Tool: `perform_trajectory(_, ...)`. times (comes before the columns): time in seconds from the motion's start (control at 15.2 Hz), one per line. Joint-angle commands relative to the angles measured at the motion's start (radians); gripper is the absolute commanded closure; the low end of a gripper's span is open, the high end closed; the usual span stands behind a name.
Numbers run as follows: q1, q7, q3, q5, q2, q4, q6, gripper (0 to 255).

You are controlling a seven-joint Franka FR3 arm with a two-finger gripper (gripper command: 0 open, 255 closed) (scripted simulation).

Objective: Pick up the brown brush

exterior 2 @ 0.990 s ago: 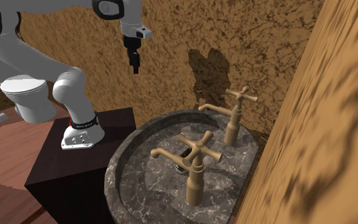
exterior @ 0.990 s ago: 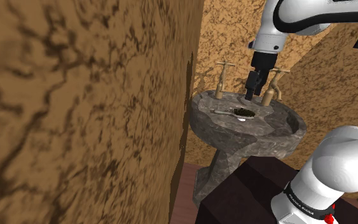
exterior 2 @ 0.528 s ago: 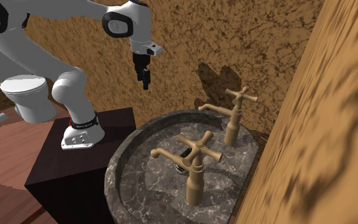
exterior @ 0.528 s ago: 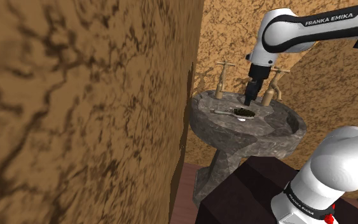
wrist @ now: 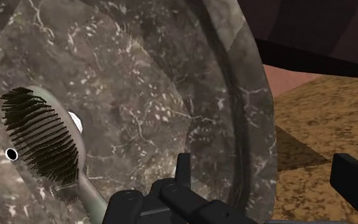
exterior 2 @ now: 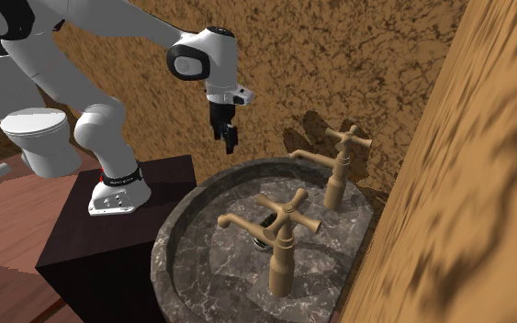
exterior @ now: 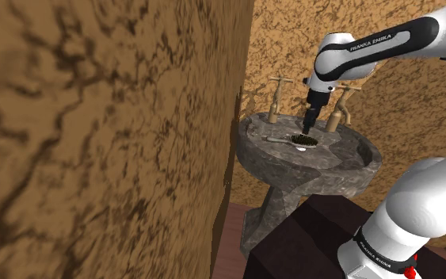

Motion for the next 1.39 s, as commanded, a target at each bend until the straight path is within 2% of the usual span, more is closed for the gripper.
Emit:
perform_trajectory(0.0, 0.000, -0.053, -0.034, -0.002, 0.073, 0.016, 0.066, 0)
perform_trajectory(0.33, 0.002, -0.194, -0.106, 0.034, 0.259, 0.094, 0.188, 0)
perform_trajectory(0.73, -0.014, -0.390, -0.153, 0.153, 0.502, 0.235, 0.294, 0)
perform_trajectory(1.12, -0.087, -0.571, -0.130, 0.291, 0.745, 0.426, 0.344, 0)
perform_trajectory(1.32, -0.127, -0.625, -0.108, 0.331, 0.835, 0.513, 0.349, 0)
